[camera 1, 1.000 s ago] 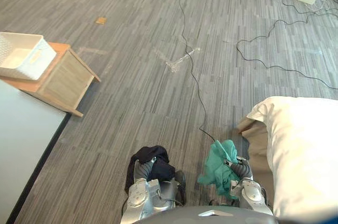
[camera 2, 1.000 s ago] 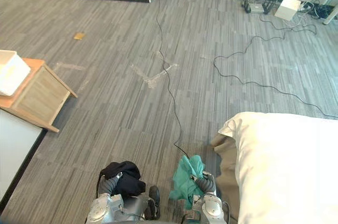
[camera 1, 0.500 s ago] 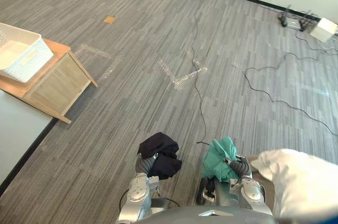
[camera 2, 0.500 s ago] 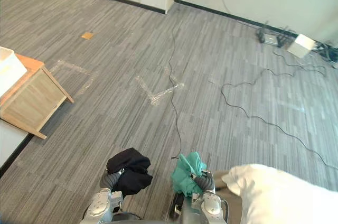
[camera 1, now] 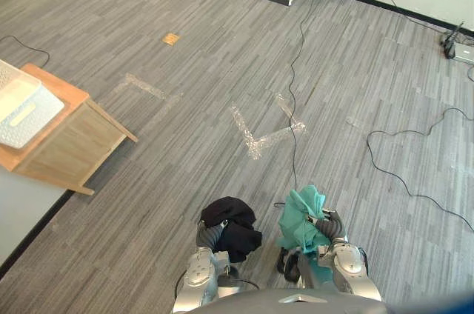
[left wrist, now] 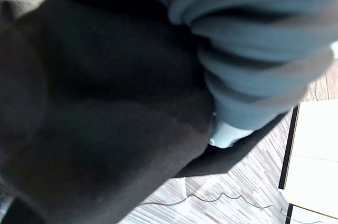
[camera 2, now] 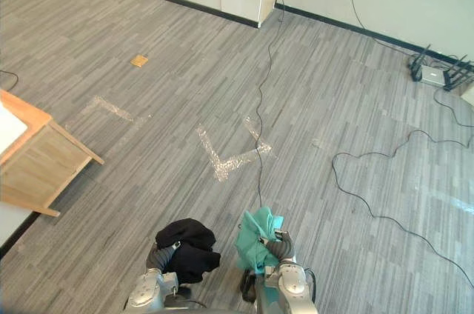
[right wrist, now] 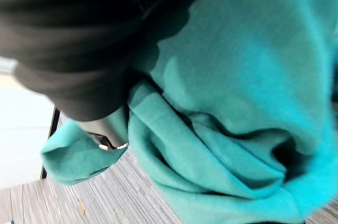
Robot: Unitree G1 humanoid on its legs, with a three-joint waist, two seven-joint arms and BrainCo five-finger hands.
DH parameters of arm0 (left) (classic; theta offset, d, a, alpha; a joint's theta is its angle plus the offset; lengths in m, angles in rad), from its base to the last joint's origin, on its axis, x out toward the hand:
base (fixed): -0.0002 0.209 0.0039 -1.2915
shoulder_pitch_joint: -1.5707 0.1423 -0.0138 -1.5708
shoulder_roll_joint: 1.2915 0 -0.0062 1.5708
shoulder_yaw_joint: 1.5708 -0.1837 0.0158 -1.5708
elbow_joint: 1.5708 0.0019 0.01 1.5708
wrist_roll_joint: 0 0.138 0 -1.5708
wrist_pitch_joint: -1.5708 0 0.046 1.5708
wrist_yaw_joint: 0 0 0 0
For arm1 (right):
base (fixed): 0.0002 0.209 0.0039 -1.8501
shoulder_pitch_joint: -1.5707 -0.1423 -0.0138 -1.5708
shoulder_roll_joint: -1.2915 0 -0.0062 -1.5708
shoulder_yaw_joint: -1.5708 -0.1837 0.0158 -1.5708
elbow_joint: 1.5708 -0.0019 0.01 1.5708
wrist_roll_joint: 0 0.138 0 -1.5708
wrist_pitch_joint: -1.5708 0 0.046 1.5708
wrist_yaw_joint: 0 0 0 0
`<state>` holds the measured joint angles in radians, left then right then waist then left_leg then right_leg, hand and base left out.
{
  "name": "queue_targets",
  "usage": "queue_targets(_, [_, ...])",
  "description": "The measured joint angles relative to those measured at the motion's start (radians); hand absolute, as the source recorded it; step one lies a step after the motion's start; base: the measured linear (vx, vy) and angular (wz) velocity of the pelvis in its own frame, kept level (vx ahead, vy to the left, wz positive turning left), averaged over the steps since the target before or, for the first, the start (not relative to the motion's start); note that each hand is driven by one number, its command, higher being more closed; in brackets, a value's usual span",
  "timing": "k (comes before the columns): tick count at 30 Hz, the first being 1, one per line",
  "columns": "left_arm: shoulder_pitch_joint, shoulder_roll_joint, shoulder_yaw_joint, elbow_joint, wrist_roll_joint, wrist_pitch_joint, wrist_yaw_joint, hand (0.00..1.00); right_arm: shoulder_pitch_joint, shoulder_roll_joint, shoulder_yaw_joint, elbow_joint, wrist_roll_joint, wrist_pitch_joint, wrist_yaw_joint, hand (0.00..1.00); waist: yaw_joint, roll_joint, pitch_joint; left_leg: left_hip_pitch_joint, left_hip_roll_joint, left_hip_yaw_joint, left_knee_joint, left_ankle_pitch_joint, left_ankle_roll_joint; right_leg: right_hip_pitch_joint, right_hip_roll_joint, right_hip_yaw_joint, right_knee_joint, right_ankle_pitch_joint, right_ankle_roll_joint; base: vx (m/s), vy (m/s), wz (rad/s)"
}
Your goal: Tidy the bed and pick cloth on bed and put in laundry
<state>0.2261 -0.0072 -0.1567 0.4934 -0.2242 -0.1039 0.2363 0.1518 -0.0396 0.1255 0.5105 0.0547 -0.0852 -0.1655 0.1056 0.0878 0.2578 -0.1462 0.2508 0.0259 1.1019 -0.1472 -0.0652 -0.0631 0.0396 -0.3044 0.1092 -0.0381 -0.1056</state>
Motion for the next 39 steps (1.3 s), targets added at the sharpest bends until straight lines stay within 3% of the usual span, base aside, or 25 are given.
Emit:
queue_targets(2, [0.003,-0.007,-0.001,-0.014,-0.002,0.0,-0.001,1.0,0.0,0.002,0.003,0.0,0.0,0.002,0.001,1.0,0.018,-0.006,0.005,-0.074,-0.029,0.024,-0.047,-0.077,-0.008,0.066,-0.004,0.021,-0.025,-0.02,0.011,0.41,0.044,-0.3])
queue_targets(5, [0.012,-0.009,-0.002,-0.064,0.0,0.0,-0.012,1.0,-0.006,-0.001,0.004,0.0,0.0,0.001,0.003,1.0,0.023,-0.02,0.01,-0.15,-0.115,0.049,-0.436,-0.131,-0.002,0.141,-0.04,0.042,-0.034,-0.065,0.069,0.43,0.174,-0.17])
queue_targets(7, [0.01,-0.018,0.0,-0.073,0.0,-0.001,-0.012,1.0,-0.001,-0.009,0.004,0.006,0.0,0.001,0.003,1.0,0.023,-0.009,0.008,-0.143,-0.146,0.104,-0.718,0.033,0.048,0.17,-0.068,0.044,-0.024,-0.115,0.11,0.47,0.27,0.09])
queue_targets(8, [0.013,-0.018,0.007,-0.07,0.002,0.0,-0.012,1.0,0.011,0.0,0.005,0.022,0.0,0.007,-0.001,1.0,0.037,-0.068,0.001,-0.063,-0.217,0.149,-0.838,0.068,0.074,0.19,-0.124,0.05,-0.032,-0.128,0.149,0.46,0.22,0.19])
queue_targets(9, [0.011,-0.021,0.013,-0.072,0.002,-0.001,-0.012,1.0,0.021,0.002,0.006,0.013,0.0,0.005,-0.003,1.0,0.044,-0.08,0.0,-0.063,-0.228,0.162,-0.826,0.065,0.064,0.204,-0.133,0.046,-0.056,-0.119,0.159,0.49,0.17,0.44])
queue_targets(10, [0.007,-0.022,0.024,-0.083,0.003,-0.001,-0.012,1.0,0.011,0.005,0.007,0.011,0.0,0.006,-0.007,1.0,0.055,-0.094,0.014,-0.143,-0.205,0.227,-0.644,0.02,0.018,0.258,-0.145,0.038,-0.118,-0.086,0.161,0.36,0.137,0.42])
queue_targets(11, [0.007,-0.021,0.042,-0.104,0.003,-0.002,-0.012,1.0,-0.005,0.005,0.006,0.01,-0.001,0.006,-0.008,1.0,0.064,-0.089,0.025,-0.21,-0.172,0.28,-0.497,0.011,0.028,0.283,-0.144,0.032,-0.132,-0.084,0.164,0.37,0.19,0.5])
queue_targets(12, [0.003,-0.035,0.048,-0.128,0.003,-0.008,-0.011,1.0,-0.011,0.006,0.007,0.017,-0.001,0.007,-0.013,1.0,0.063,-0.091,0.029,-0.242,-0.159,0.32,-0.502,-0.031,0.059,0.313,-0.15,0.03,-0.136,-0.106,0.178,0.35,0.179,0.25])
queue_targets(13, [0.01,-0.038,0.042,-0.132,0.002,-0.011,-0.01,1.0,-0.017,-0.018,0.006,0.026,-0.001,0.005,-0.015,1.0,0.08,-0.057,0.009,-0.213,-0.132,0.338,-0.628,-0.034,0.169,0.354,-0.113,0.022,-0.139,-0.128,0.198,0.51,0.235,0.31])
queue_targets(14, [0.017,-0.027,0.056,-0.119,-0.001,-0.007,-0.007,1.0,-0.031,-0.015,0.019,0.048,-0.001,0.008,-0.015,1.0,0.077,-0.109,0.004,-0.159,-0.189,0.354,-0.649,-0.067,0.17,0.386,-0.167,0.017,-0.11,-0.133,0.214,0.4,0.15,0.15])
queue_targets(15, [0.023,-0.029,0.059,-0.118,-0.001,-0.007,-0.007,1.0,-0.03,-0.011,0.026,0.05,-0.001,0.008,-0.015,1.0,0.079,-0.113,0.002,-0.147,-0.197,0.356,-0.657,-0.07,0.174,0.382,-0.177,0.018,-0.087,-0.133,0.226,0.39,0.19,0.22])
queue_targets(17, [0.045,-0.016,0.062,-0.125,-0.002,-0.006,0.003,1.0,-0.032,-0.008,0.027,0.073,-0.002,0.008,-0.014,1.0,0.083,-0.125,-0.02,-0.062,-0.234,0.333,-0.717,-0.105,0.185,0.232,-0.248,0.051,0.329,-0.103,0.351,0.46,0.268,0.27])
queue_targets(19, [0.049,-0.006,0.069,-0.126,-0.001,0.005,0.003,1.0,-0.019,0.006,0.021,0.078,-0.002,0.008,-0.016,1.0,0.07,-0.135,-0.021,0.001,-0.277,0.275,-0.756,-0.121,0.189,0.12,-0.29,0.082,0.614,0.003,0.366,0.4,0.202,0.8])
queue_targets(21, [0.056,0.015,0.056,-0.126,-0.002,0.012,0.005,1.0,0.014,0.016,0.014,0.077,-0.002,0.01,-0.014,1.0,0.05,-0.134,-0.023,0.107,-0.311,0.183,-0.806,-0.132,0.198,0.059,-0.317,0.051,0.844,-0.012,0.337,0.47,0.128,1.34])
queue_targets(23, [0.072,0.038,0.061,-0.127,-0.001,0.012,0.01,1.0,0.053,0.027,0.009,0.066,-0.002,0.011,-0.014,1.0,0.03,-0.117,-0.046,0.2,-0.32,0.067,-0.859,-0.133,0.206,-0.017,-0.309,-0.011,0.9,-0.09,0.237,0.62,0.049,1.75])
queue_targets(24, [0.07,0.041,0.059,-0.127,-0.001,0.012,0.01,1.0,0.051,0.027,0.0,0.061,-0.002,0.01,-0.014,1.0,0.015,-0.11,-0.045,0.238,-0.313,-0.004,-0.884,-0.134,0.208,-0.07,-0.29,-0.013,0.872,-0.132,0.193,0.55,-0.032,1.76])
queue_targets(26, [0.07,0.039,0.054,-0.127,0.001,0.012,0.01,1.0,0.048,0.021,-0.007,0.051,-0.001,0.01,-0.013,1.0,-0.006,-0.096,-0.041,0.273,-0.295,-0.08,-0.892,-0.134,0.207,-0.146,-0.256,-0.009,0.735,-0.179,0.182,0.51,-0.112,1.56])
queue_targets(29, [0.066,0.027,0.049,-0.125,0.003,0.012,0.009,1.0,0.04,0.014,-0.023,0.038,0.0,0.003,-0.011,1.0,-0.004,-0.057,-0.035,0.328,-0.237,-0.124,-0.89,-0.175,0.126,-0.222,-0.183,0.029,0.448,-0.161,0.181,0.54,-0.168,1.03])
queue_targets(30, [0.069,0.026,0.061,-0.122,0.002,0.012,0.009,1.0,0.038,0.013,-0.024,0.034,0.0,0.002,-0.007,1.0,0.0,-0.045,-0.035,0.361,-0.203,-0.15,-0.89,-0.196,0.088,-0.258,-0.152,0.077,0.248,-0.075,0.166,0.61,-0.278,0.97])
queue_targets(31, [0.07,0.028,0.061,-0.116,0.002,0.011,0.01,1.0,0.028,0.014,-0.029,0.032,0.001,0.002,-0.004,1.0,-0.001,-0.041,-0.035,0.384,-0.185,-0.174,-0.886,-0.216,0.054,-0.281,-0.149,0.121,0.103,0.013,0.196,0.74,-0.362,1.23])
queue_targets(32, [0.081,0.027,0.062,-0.116,0.003,0.011,0.008,1.0,0.036,0.014,-0.033,0.03,0.001,0.002,-0.001,1.0,-0.009,-0.06,-0.042,0.406,-0.18,-0.186,-0.887,-0.231,0.026,-0.286,-0.151,0.156,0.014,0.069,0.198,0.8,-0.483,1.15])
queue_targets(33, [0.096,0.029,0.065,-0.107,0.003,0.012,0.004,1.0,0.055,0.01,-0.035,0.029,0.001,0.005,0.005,1.0,-0.009,-0.073,-0.045,0.447,-0.172,-0.211,-0.884,-0.256,-0.009,-0.29,-0.165,0.192,-0.008,0.205,0.195,0.55,-0.346,0.85])
queue_targets(34, [0.094,0.018,0.072,-0.086,0.004,0.014,0.003,1.0,0.057,0.008,-0.038,0.03,0.001,0.009,0.005,1.0,-0.009,-0.05,-0.045,0.459,-0.149,-0.23,-0.876,-0.26,-0.015,-0.291,-0.149,0.187,0.033,0.242,0.18,0.78,-0.472,0.68])
queue_targets(35, [0.088,-0.02,0.079,-0.071,0.004,0.018,0.0,1.0,0.031,-0.016,-0.051,0.031,0.001,0.019,0.006,1.0,-0.009,-0.002,-0.049,0.441,-0.095,-0.248,-0.836,-0.227,-0.019,-0.302,-0.115,0.16,0.119,0.166,0.146,0.49,-0.288,0.41])
queue_targets(39, [0.088,-0.03,0.081,-0.055,0.008,0.015,-0.027,1.0,0.021,-0.016,-0.041,0.018,0.001,0.018,0.01,1.0,-0.021,0.009,-0.053,0.34,-0.061,-0.254,-0.566,0.016,0.01,-0.239,-0.095,0.068,0.242,-0.004,0.098,0.63,-0.356,0.53])
